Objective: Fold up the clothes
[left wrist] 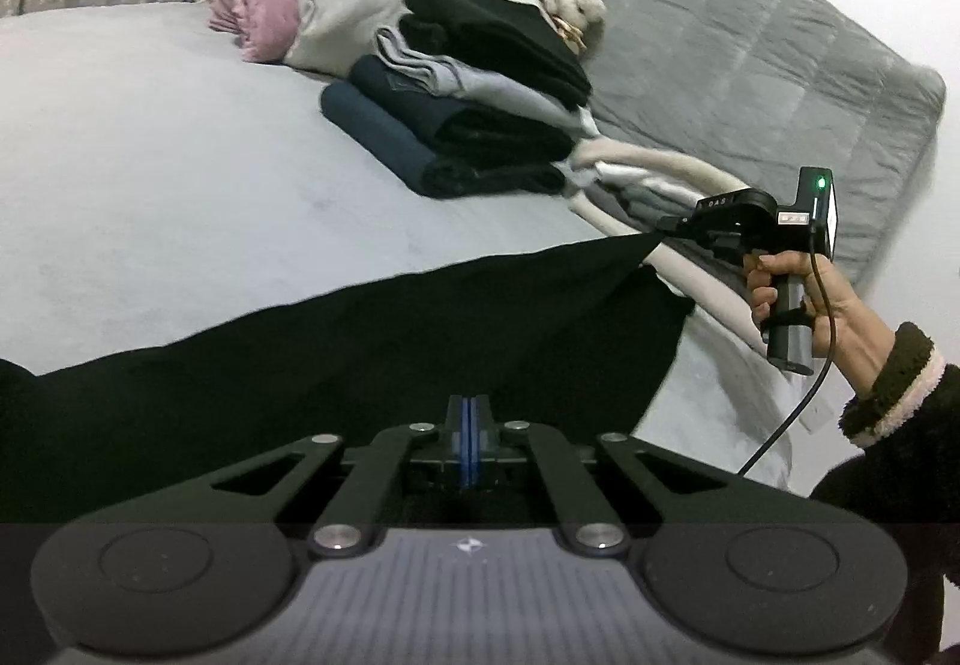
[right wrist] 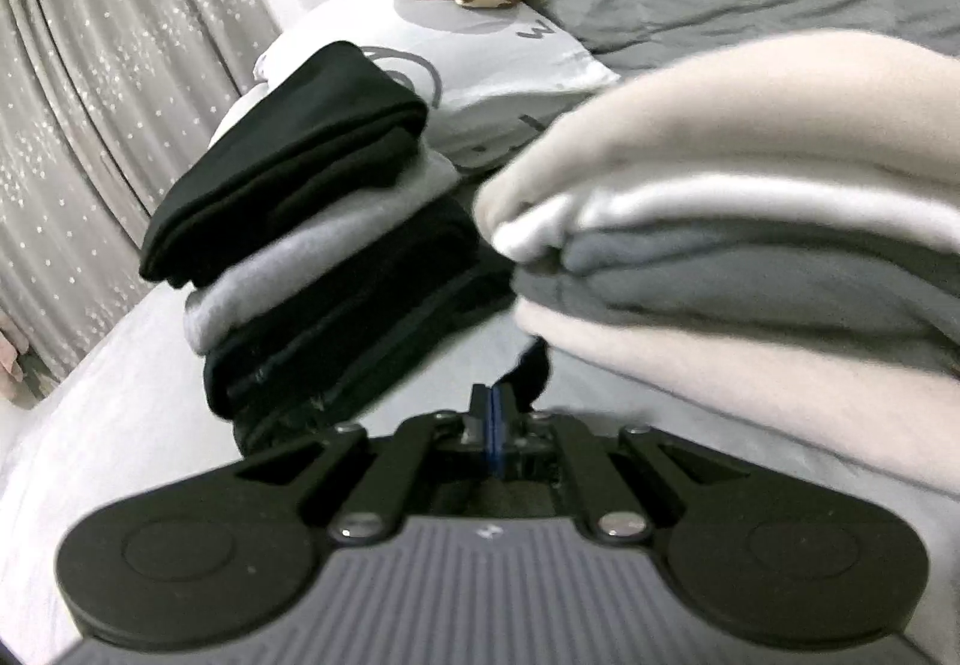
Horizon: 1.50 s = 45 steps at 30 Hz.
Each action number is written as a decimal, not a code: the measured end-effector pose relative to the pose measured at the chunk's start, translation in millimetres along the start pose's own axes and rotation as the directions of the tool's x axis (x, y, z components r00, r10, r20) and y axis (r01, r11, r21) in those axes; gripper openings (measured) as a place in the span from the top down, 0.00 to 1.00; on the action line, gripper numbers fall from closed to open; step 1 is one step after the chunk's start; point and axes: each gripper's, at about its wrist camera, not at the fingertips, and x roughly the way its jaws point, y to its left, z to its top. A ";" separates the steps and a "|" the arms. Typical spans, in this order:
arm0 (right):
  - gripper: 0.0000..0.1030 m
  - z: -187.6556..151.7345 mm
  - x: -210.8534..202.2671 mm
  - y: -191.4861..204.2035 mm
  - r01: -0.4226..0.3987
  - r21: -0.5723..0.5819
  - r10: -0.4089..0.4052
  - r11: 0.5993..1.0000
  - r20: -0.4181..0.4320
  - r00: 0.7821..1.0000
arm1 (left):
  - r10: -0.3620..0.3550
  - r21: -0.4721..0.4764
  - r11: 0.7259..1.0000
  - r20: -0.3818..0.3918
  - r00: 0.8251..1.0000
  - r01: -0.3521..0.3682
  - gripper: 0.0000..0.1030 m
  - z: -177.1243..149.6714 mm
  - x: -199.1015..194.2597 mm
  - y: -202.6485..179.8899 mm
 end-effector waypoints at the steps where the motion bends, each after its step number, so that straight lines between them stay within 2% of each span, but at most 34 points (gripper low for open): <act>1: 0.99 -3.7 -6.4 -5.9 0.000 0.002 0.000 1.000 0.001 1.000 | 0.001 0.013 1.000 -0.006 1.000 -0.001 0.99 -1.4 0.8 -3.4; 2: 0.99 -6.7 -10.3 -11.3 0.000 0.008 0.000 1.000 -0.003 1.000 | 0.008 0.027 1.000 -0.011 1.000 -0.007 0.97 -2.7 2.2 -5.8; 4: 0.99 -9.8 -11.6 -18.7 0.003 0.013 -0.003 1.000 -0.015 1.000 | 0.033 0.048 0.998 -0.031 0.999 -0.032 0.76 -5.7 7.0 -8.8; 6: 0.95 -13.6 -10.2 -27.0 0.006 0.028 -0.005 1.000 -0.032 0.999 | 0.109 0.095 0.990 -0.055 0.993 -0.103 0.63 -9.8 13.9 -13.3; 9: 0.72 -18.4 -7.6 -46.1 0.010 0.119 -0.004 0.993 -0.054 0.999 | 0.173 0.167 0.973 -0.069 0.982 -0.160 0.63 -16.3 20.5 -16.4; 12: 0.71 -15.4 -0.4 -59.7 -0.016 0.232 0.035 0.973 -0.077 0.996 | 0.182 0.184 0.969 -0.084 0.980 -0.164 0.62 -21.7 21.5 -12.2; 14: 0.69 -14.0 4.7 -59.9 -0.014 0.257 0.039 0.966 -0.090 0.995 | 0.197 0.202 0.964 -0.091 0.976 -0.176 0.60 -24.8 19.9 -8.7; 19: 0.62 -20.8 15.9 -47.0 0.054 0.222 -0.025 0.974 -0.131 0.991 | 0.208 0.244 0.953 -0.104 0.973 -0.178 0.58 -32.5 13.3 1.4; 21: 0.58 -21.5 12.7 -44.4 0.042 0.217 -0.012 0.975 -0.136 0.991 | 0.199 0.257 0.952 -0.104 0.974 -0.167 0.58 -34.8 10.9 3.5; 26: 0.57 -25.3 0.9 -48.5 -0.008 0.246 0.046 0.969 -0.150 0.988 | 0.173 0.263 0.954 -0.081 0.981 -0.147 0.59 -33.1 17.4 3.7; 30: 0.57 -29.9 -0.1 -66.2 -0.066 0.366 0.143 0.928 -0.187 0.972 | 0.165 0.220 0.964 -0.066 0.984 -0.147 0.61 -24.1 34.1 4.0; 31: 0.57 -31.2 -0.2 -72.7 -0.073 0.405 0.164 0.911 -0.193 0.967 | 0.158 0.201 0.969 -0.067 0.985 -0.142 0.67 -22.5 38.4 5.2; 35: 0.57 -28.2 -1.5 -87.6 -0.055 0.449 0.150 0.892 -0.179 0.972 | 0.147 0.149 0.979 -0.065 0.987 -0.136 0.78 -16.4 52.9 8.1; 37: 0.57 -25.2 -1.9 -94.3 -0.046 0.463 0.140 0.885 -0.170 0.975 | 0.140 0.123 0.984 -0.056 0.989 -0.132 0.91 -14.3 54.9 9.4; 39: 0.57 -23.2 -0.9 -100.0 -0.047 0.477 0.145 0.877 -0.171 0.975 | 0.132 0.103 0.987 -0.050 0.990 -0.126 0.97 -13.4 55.0 10.1; 42: 0.58 -20.2 2.5 -105.3 -0.053 0.487 0.157 0.872 -0.176 0.972 | 0.140 0.091 0.986 -0.033 0.990 -0.137 0.99 -12.3 54.4 9.5; 45: 0.58 -16.5 11.2 -103.3 -0.047 0.450 0.144 0.892 -0.185 0.972 | 0.144 0.084 0.986 -0.011 0.989 -0.143 1.00 -12.0 52.8 7.6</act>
